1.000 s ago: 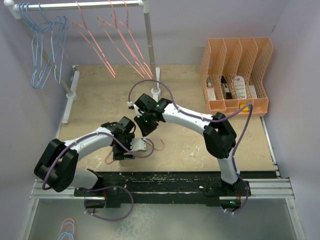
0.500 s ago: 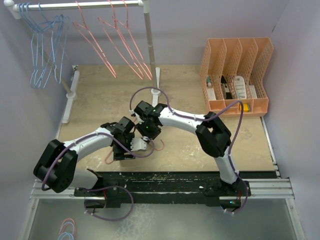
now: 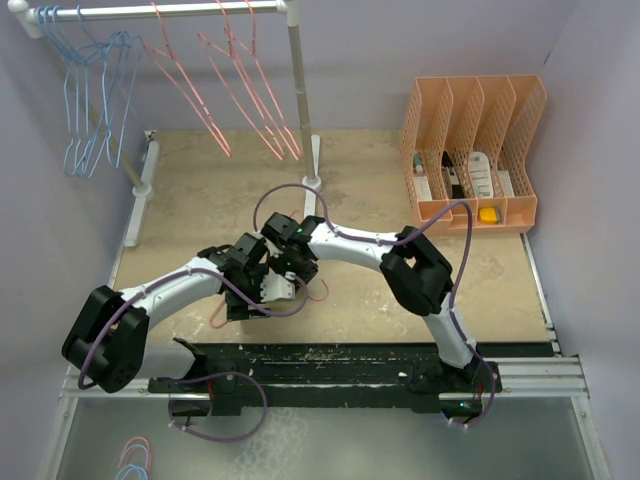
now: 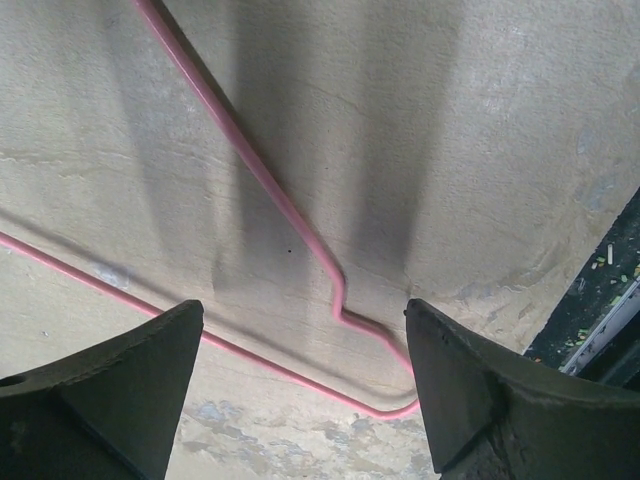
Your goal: Organize the hangers
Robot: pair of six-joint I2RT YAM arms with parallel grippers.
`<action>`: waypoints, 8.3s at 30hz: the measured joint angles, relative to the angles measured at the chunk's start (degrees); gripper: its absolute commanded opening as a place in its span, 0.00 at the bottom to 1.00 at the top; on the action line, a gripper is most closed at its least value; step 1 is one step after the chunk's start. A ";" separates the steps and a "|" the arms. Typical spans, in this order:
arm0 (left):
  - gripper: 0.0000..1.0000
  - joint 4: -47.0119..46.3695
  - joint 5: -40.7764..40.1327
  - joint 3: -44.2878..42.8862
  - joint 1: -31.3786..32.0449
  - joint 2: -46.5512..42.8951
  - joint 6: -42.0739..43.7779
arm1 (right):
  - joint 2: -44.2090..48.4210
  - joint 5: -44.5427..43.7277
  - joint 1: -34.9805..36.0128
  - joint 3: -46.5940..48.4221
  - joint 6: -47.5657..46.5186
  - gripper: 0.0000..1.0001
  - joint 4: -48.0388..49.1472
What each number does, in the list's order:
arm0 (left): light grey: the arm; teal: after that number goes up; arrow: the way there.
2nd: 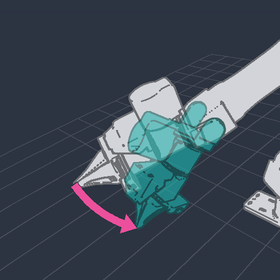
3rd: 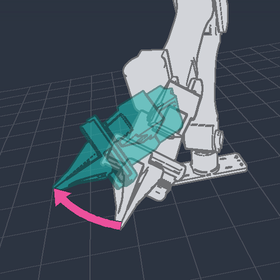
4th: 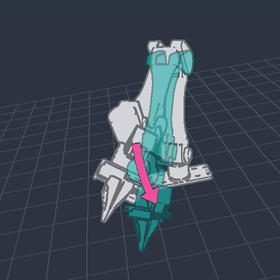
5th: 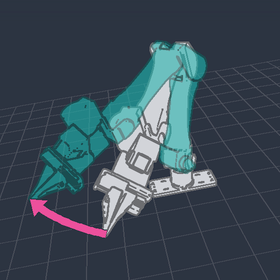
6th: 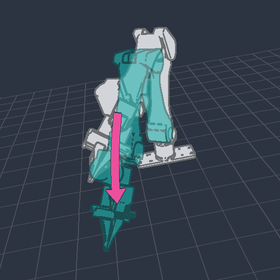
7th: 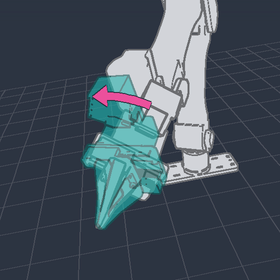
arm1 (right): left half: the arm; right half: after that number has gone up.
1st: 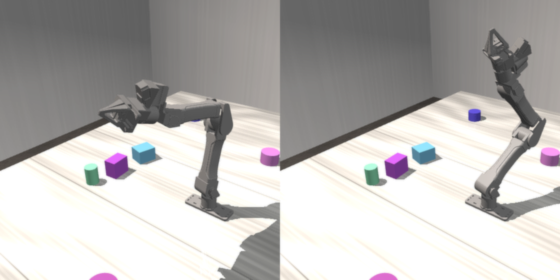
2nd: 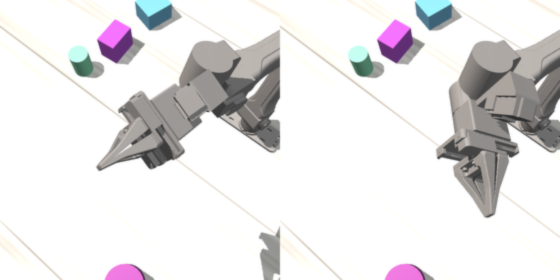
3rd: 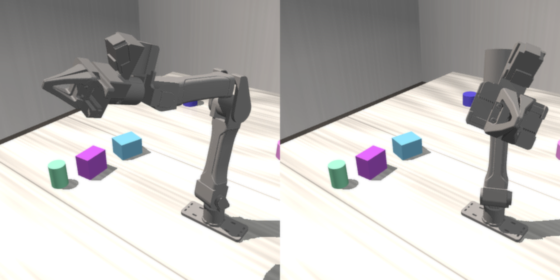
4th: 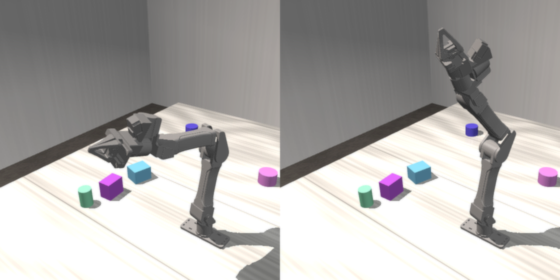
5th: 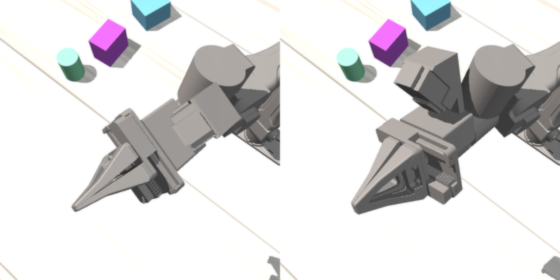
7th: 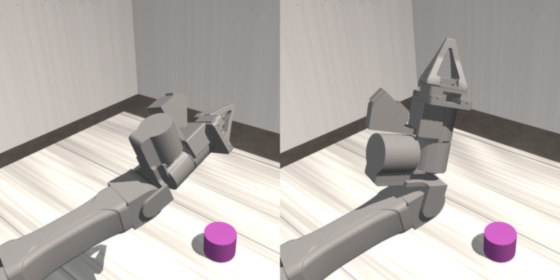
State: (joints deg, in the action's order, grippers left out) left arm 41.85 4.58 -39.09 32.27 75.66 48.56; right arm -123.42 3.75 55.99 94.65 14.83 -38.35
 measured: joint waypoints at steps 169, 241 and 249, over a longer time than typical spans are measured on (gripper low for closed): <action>0.65 21.84 19.21 -8.87 -26.12 -2.01 15.37 | 20.81 12.17 -11.43 -14.91 23.93 0.00 21.92; 0.00 44.28 32.22 -67.69 -27.02 -3.08 -25.14 | 27.17 12.00 -35.43 20.92 21.62 1.00 11.54; 0.00 45.72 25.11 -76.32 -27.02 -1.44 -36.72 | 27.71 12.76 -35.87 17.42 21.59 1.00 11.69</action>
State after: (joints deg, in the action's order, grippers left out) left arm 87.57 29.69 -115.42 5.26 74.22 11.84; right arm -95.70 16.51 20.12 112.07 36.42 -26.65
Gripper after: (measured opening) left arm 0.028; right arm 0.995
